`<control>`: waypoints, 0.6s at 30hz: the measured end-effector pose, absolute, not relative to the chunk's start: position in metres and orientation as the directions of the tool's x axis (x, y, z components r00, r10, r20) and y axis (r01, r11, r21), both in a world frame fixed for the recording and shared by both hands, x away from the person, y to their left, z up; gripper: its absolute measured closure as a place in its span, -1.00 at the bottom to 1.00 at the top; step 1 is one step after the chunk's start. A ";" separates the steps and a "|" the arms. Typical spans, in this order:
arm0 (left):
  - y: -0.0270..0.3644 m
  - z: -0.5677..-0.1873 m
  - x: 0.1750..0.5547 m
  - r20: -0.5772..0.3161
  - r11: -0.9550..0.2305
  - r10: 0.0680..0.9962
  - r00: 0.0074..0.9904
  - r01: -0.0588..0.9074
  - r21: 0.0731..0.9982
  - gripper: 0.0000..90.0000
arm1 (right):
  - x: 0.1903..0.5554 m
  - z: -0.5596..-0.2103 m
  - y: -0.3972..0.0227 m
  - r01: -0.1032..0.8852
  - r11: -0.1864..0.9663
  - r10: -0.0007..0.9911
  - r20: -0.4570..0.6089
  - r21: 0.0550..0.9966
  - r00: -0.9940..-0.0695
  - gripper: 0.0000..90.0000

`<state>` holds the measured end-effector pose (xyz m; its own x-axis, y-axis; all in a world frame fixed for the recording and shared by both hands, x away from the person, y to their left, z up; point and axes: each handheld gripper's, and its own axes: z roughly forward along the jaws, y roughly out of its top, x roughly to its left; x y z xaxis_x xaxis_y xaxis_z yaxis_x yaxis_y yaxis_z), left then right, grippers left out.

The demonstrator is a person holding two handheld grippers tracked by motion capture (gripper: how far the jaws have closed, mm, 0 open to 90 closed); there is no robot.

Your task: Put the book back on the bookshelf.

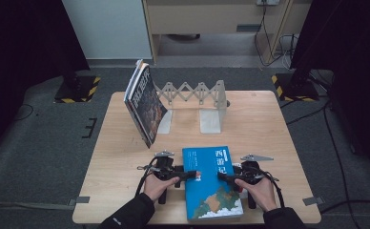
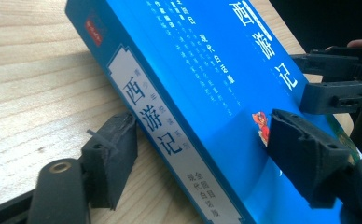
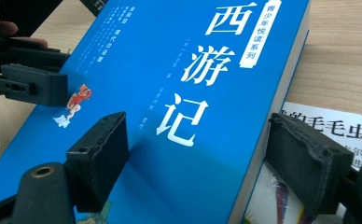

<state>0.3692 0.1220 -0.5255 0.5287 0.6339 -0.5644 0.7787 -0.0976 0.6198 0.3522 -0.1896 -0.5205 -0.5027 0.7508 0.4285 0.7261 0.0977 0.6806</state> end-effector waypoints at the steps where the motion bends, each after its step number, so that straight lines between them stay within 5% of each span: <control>1: 0.122 -0.525 0.369 -0.567 -0.095 0.635 0.525 0.781 0.617 -0.42 | 0.352 -0.520 -0.190 0.728 0.095 0.749 0.432 0.679 -0.502 -0.53; 11: 0.124 -0.523 0.373 -0.590 -0.086 0.626 0.511 0.797 0.598 -0.32 | 0.353 -0.521 -0.191 0.733 0.094 0.746 0.440 0.674 -0.500 -0.54; 18: 0.117 -0.529 0.381 -0.604 -0.119 0.595 0.530 0.801 0.586 -0.45 | 0.353 -0.521 -0.192 0.728 0.096 0.747 0.435 0.679 -0.503 -0.54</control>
